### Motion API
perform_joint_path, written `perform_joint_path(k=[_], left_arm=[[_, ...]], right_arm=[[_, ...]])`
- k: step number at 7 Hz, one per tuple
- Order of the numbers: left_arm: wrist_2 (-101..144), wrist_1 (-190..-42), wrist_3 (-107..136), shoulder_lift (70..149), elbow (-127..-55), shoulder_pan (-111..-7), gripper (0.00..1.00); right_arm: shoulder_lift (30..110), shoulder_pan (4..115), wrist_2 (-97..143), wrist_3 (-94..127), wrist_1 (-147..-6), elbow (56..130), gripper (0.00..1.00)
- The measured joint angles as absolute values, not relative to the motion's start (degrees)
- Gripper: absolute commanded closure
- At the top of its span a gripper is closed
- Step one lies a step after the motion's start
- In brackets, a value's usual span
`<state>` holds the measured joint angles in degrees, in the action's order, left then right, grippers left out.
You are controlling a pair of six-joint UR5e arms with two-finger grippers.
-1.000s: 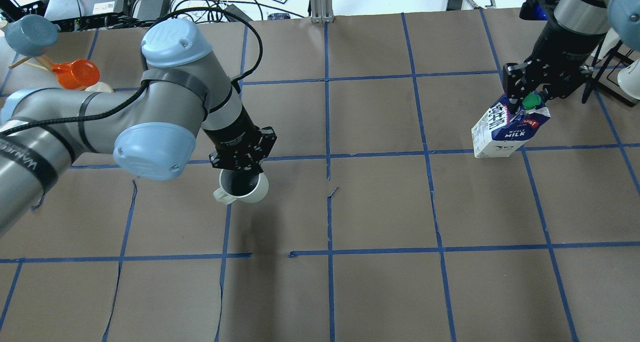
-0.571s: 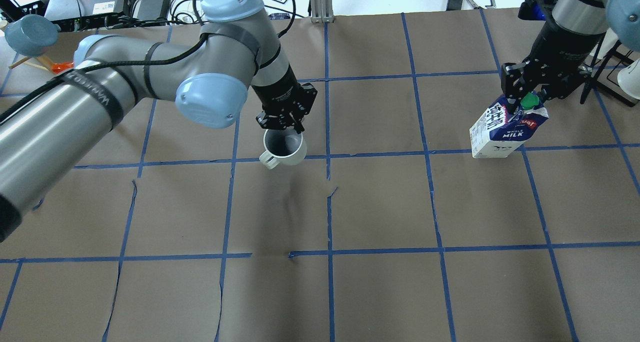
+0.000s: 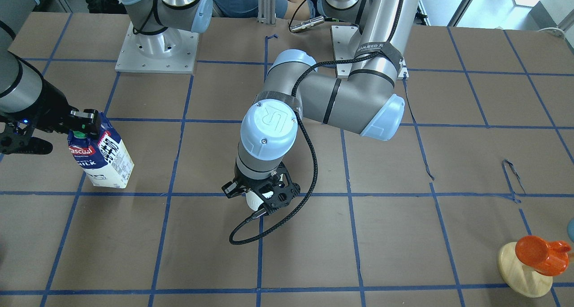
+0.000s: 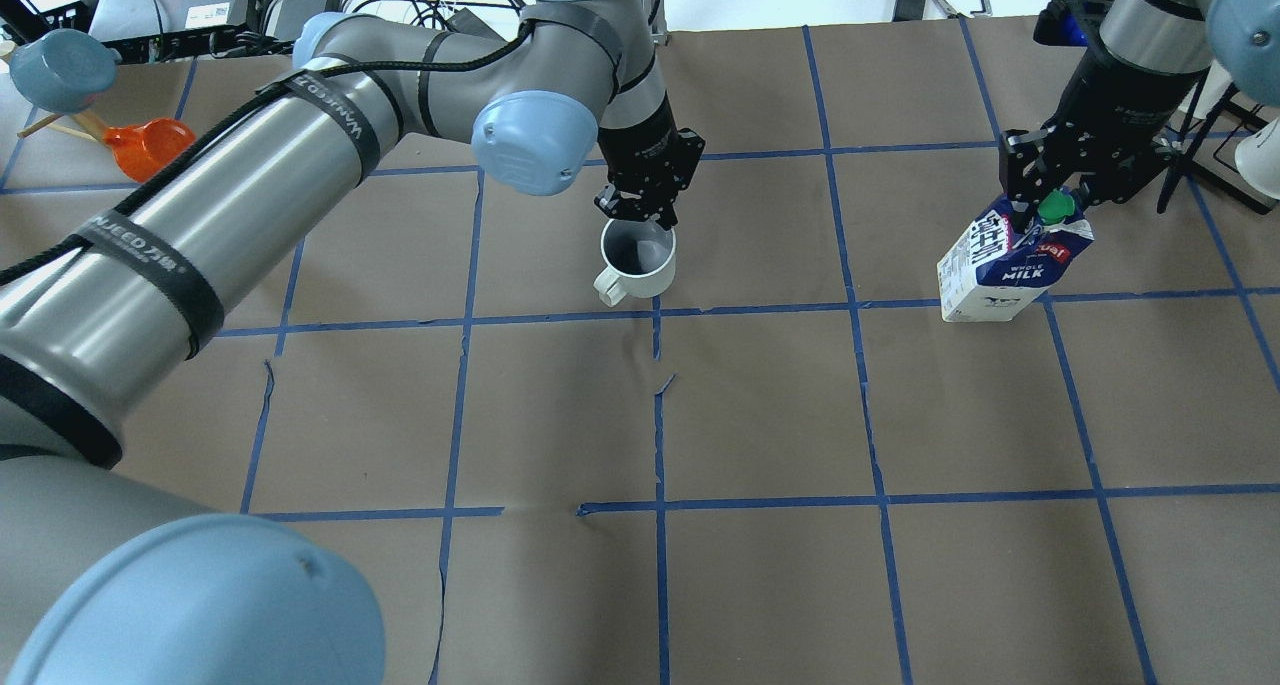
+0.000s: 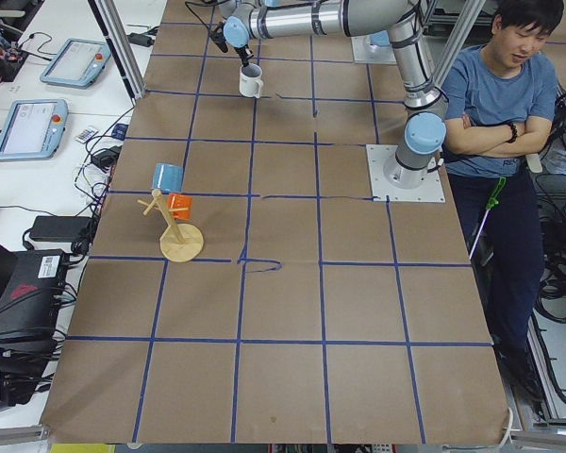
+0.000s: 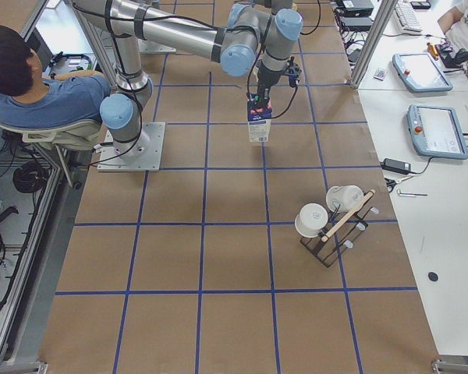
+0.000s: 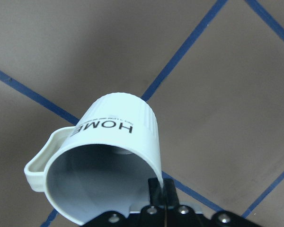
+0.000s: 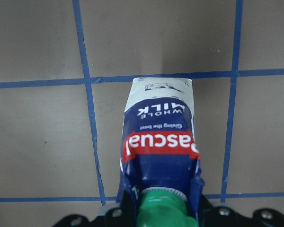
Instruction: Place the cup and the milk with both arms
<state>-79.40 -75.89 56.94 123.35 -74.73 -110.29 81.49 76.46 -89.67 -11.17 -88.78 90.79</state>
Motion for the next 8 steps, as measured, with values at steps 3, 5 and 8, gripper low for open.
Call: perform_joint_path(k=[3, 5, 8], left_arm=[[-79.5, -78.9, 56.6, 124.0, -74.6, -110.6, 0.06], [-79.4, -79.0, 56.6, 123.9, -74.4, -110.7, 0.00], [-79.8, -80.0, 48.7, 119.1, -74.0, -108.0, 0.00]], right_arm=[[81.2, 76.5, -89.7, -11.2, -88.5, 90.6, 0.81], [81.3, 76.5, -89.7, -11.2, -88.5, 90.6, 0.81], [81.5, 77.1, -88.2, -10.5, -88.5, 90.3, 0.82]])
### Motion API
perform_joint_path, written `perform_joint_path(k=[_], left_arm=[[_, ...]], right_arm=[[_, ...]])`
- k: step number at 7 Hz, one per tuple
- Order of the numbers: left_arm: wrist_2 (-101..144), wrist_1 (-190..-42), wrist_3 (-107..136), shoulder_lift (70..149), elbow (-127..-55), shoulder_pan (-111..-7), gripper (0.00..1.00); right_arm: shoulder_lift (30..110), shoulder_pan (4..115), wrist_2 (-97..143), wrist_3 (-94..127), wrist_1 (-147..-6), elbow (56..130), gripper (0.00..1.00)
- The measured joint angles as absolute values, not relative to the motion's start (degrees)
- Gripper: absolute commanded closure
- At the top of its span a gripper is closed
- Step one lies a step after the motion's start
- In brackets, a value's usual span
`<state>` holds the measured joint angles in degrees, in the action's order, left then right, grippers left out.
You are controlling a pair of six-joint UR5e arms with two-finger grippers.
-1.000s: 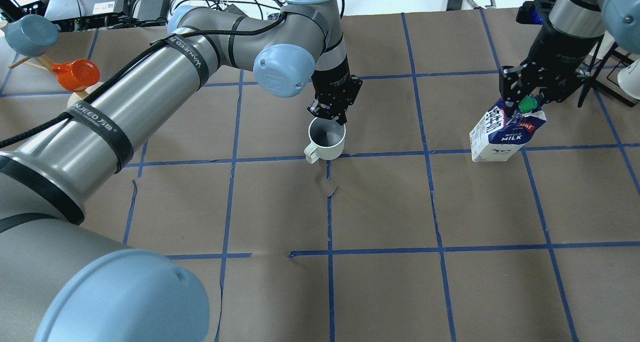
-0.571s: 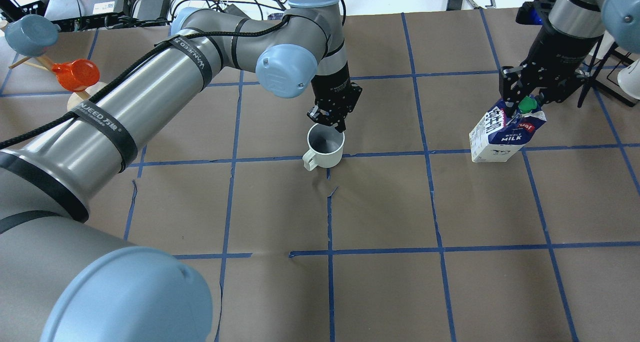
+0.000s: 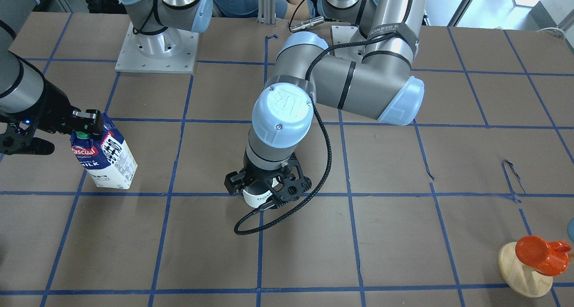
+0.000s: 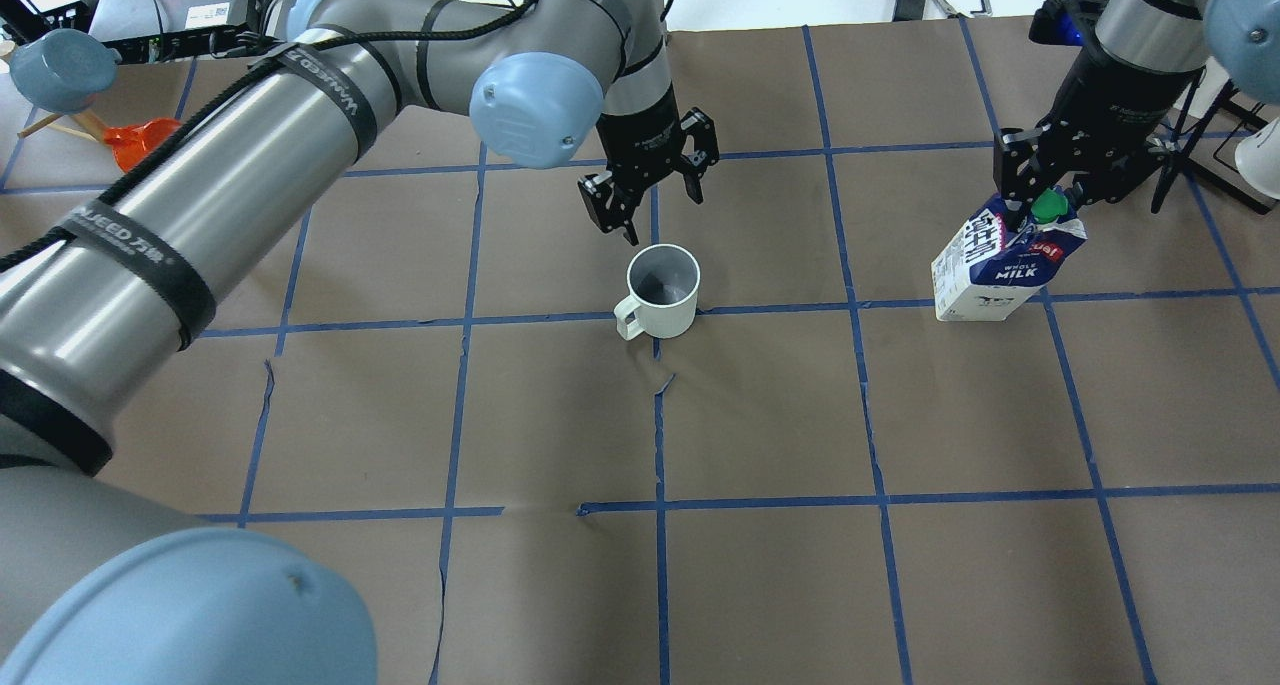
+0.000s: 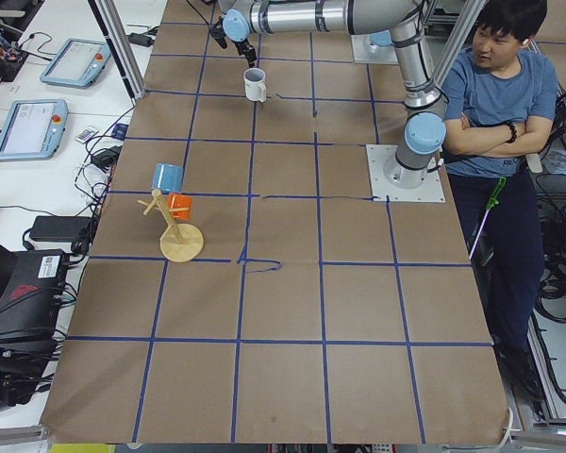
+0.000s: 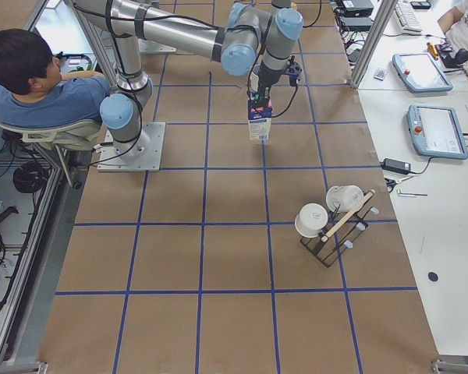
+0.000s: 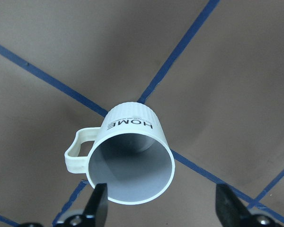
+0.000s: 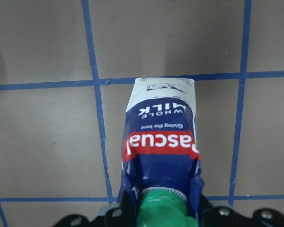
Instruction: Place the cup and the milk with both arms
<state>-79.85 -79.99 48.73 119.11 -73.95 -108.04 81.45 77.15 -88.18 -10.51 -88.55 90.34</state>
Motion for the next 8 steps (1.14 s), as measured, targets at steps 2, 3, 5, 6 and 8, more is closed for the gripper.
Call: perform_joint_path(k=[2, 3, 5, 6, 8], left_arm=[[-81.9, -86.5, 34.2, 112.4, -74.5, -103.8, 0.00], [-82.8, -91.4, 26.2, 108.5, -75.1, -100.8, 0.00], [-83.5, -96.4, 13.7, 101.0, -79.6, -95.0, 0.02], [-83.7, -96.5, 9.5, 97.2, -83.2, -92.7, 0.02], [-84.1, -93.8, 2.3, 91.1, -88.9, -88.0, 0.02]], right_arm=[[80.5, 82.0, -86.9, -5.1, -88.8, 88.8, 0.82], [79.2, 85.8, -86.8, -1.9, -89.0, 87.2, 0.82], [75.7, 92.3, -86.7, 1.4, -89.2, 83.6, 0.82], [74.1, 94.8, -86.7, 1.5, -89.3, 82.6, 0.82], [72.2, 97.4, -86.1, 0.8, -89.7, 81.8, 0.82]])
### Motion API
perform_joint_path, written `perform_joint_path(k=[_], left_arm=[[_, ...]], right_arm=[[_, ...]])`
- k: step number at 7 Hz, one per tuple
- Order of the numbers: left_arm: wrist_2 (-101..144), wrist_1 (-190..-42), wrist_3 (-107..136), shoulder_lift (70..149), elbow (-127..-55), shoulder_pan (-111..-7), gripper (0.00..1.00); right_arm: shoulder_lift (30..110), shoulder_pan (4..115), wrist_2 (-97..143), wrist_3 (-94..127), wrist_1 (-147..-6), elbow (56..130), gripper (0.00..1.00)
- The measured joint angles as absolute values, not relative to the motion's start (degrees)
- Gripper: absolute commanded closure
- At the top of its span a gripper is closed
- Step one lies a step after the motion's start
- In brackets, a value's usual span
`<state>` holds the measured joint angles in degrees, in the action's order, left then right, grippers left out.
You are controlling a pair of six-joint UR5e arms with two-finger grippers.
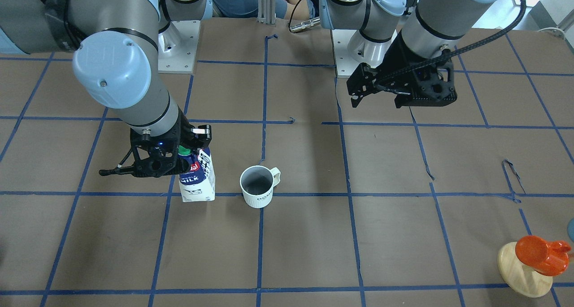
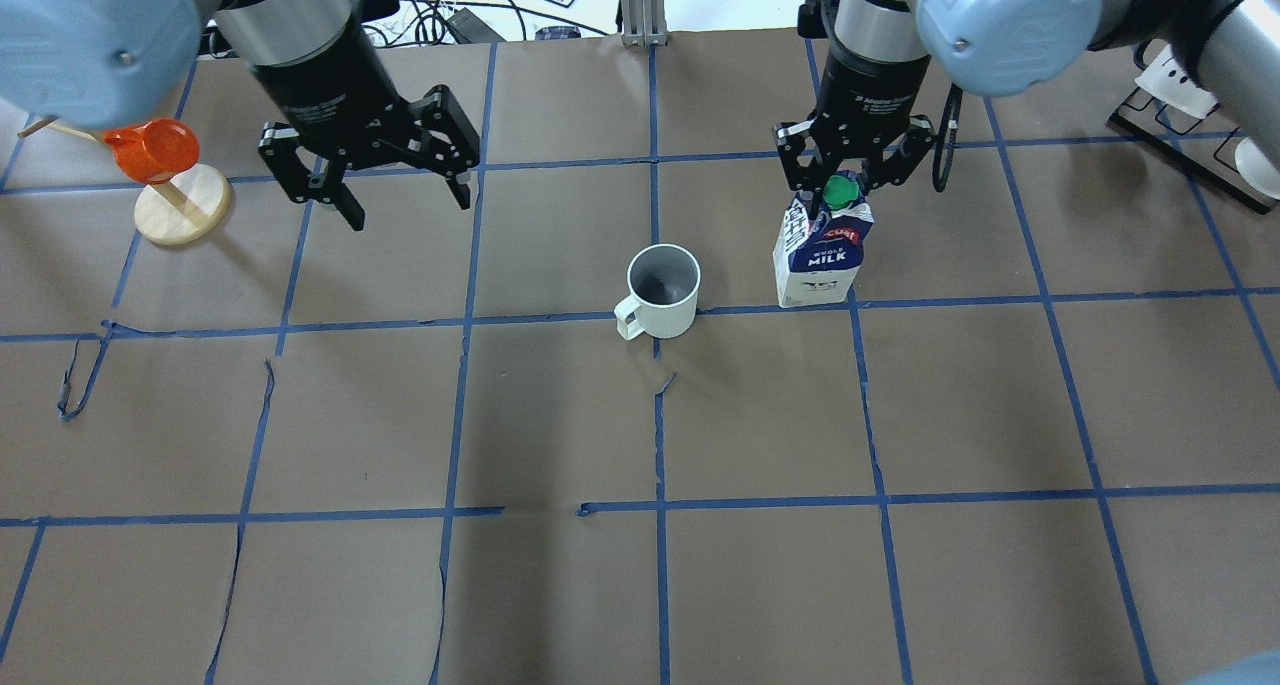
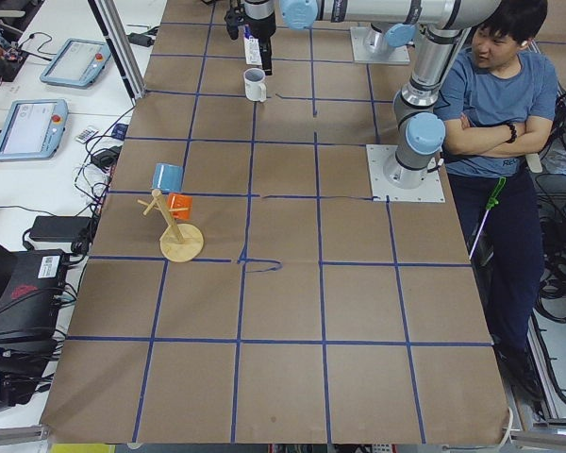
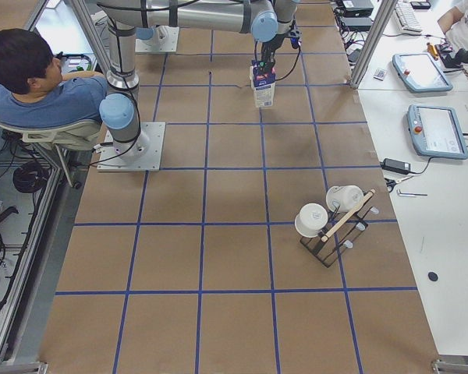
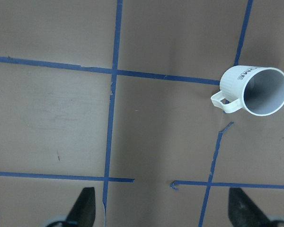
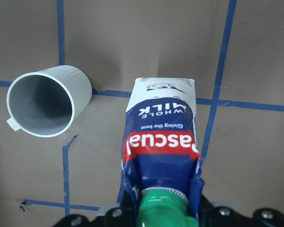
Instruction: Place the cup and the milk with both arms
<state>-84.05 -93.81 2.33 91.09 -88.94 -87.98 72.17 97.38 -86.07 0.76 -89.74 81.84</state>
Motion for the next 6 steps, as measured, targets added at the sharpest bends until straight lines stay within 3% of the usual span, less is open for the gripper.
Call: perform_joint_path(k=[3, 6], left_arm=[[-88.7, -84.3, -1.1, 86.9, -95.5, -85.5, 0.00], [-90.3, -82.6, -0.2, 87.7, -94.1, -85.3, 0.00]], right_arm=[[70.1, 98.6, -83.6, -0.2, -92.2, 81.7, 0.81], [68.1, 99.1, -83.2, 0.7, -94.2, 81.7, 0.81]])
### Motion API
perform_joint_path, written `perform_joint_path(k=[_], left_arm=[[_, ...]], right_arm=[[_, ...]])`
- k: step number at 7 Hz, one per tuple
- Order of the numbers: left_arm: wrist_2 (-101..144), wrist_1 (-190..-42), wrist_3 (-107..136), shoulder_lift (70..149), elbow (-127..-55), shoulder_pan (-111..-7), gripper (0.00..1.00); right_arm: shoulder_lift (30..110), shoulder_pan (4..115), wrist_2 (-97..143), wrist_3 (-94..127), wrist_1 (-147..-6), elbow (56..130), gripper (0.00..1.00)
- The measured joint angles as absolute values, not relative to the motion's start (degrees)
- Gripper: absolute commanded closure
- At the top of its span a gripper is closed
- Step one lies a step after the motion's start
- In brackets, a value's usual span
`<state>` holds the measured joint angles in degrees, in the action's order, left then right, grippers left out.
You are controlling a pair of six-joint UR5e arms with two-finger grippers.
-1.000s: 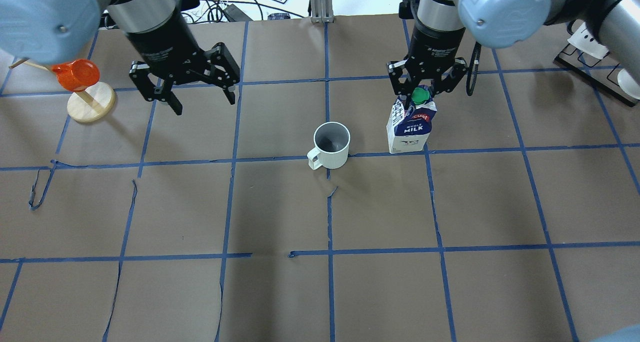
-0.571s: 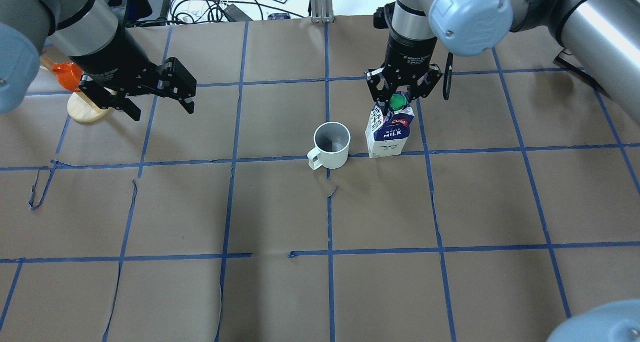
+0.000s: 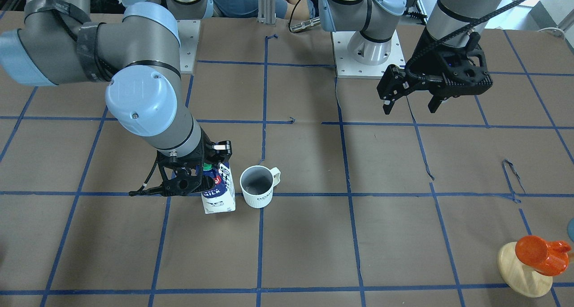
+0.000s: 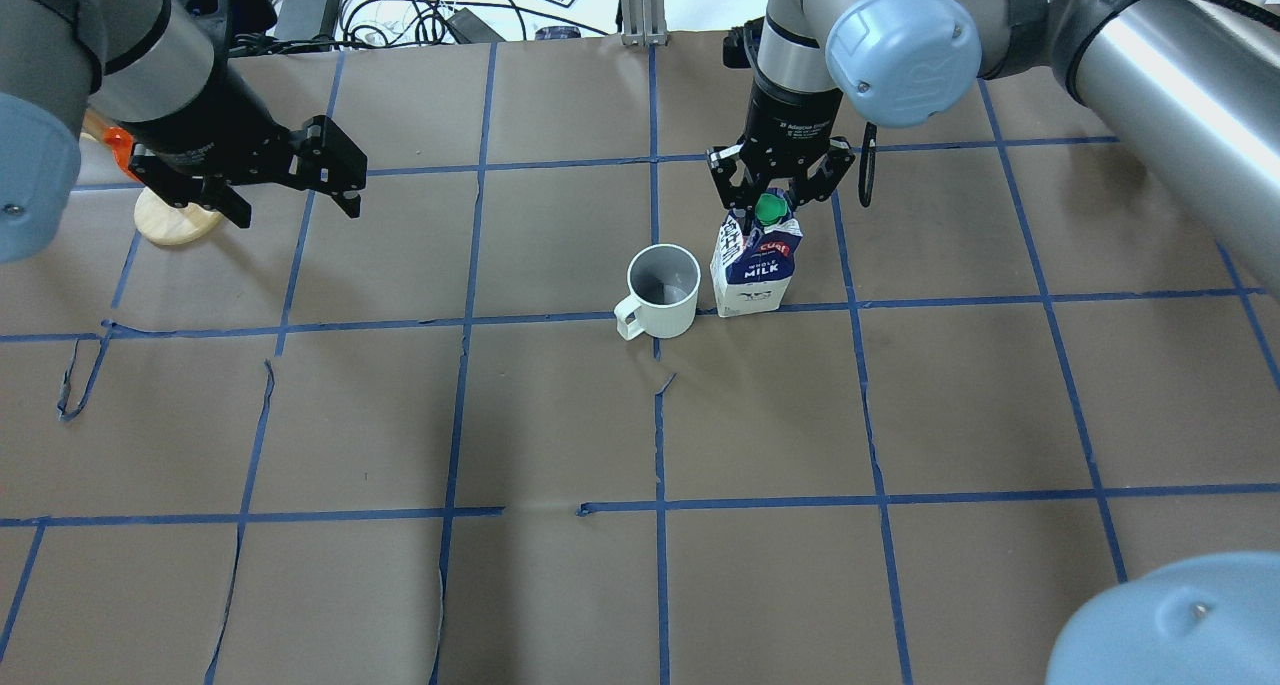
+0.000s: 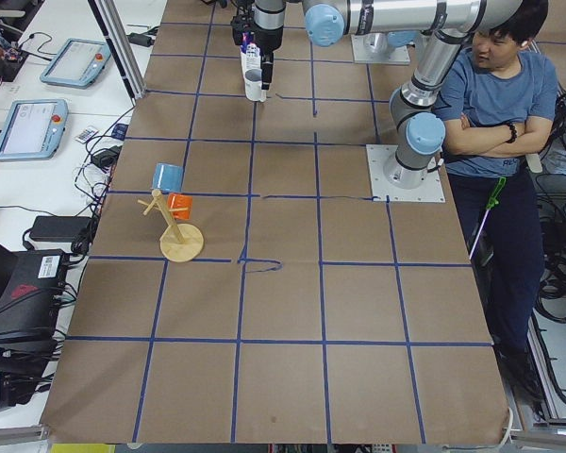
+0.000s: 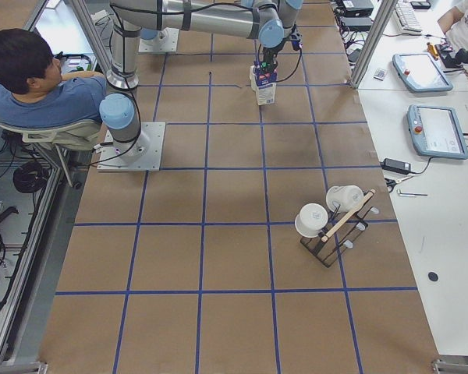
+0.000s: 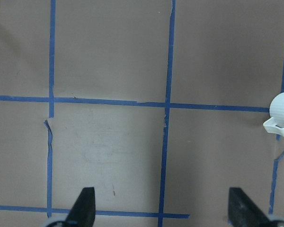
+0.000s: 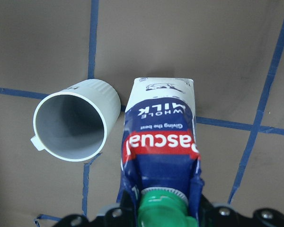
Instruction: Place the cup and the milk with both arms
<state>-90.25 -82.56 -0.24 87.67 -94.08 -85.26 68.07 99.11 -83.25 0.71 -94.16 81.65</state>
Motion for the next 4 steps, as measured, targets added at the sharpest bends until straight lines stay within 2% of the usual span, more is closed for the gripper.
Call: perform_joint_path(k=[4], left_arm=[[-87.1, -83.6, 2.1, 92.4, -87.6, -88.2, 0.00]], right_arm=[[66.6, 99.2, -82.6, 4.4, -95.6, 81.3, 0.81]])
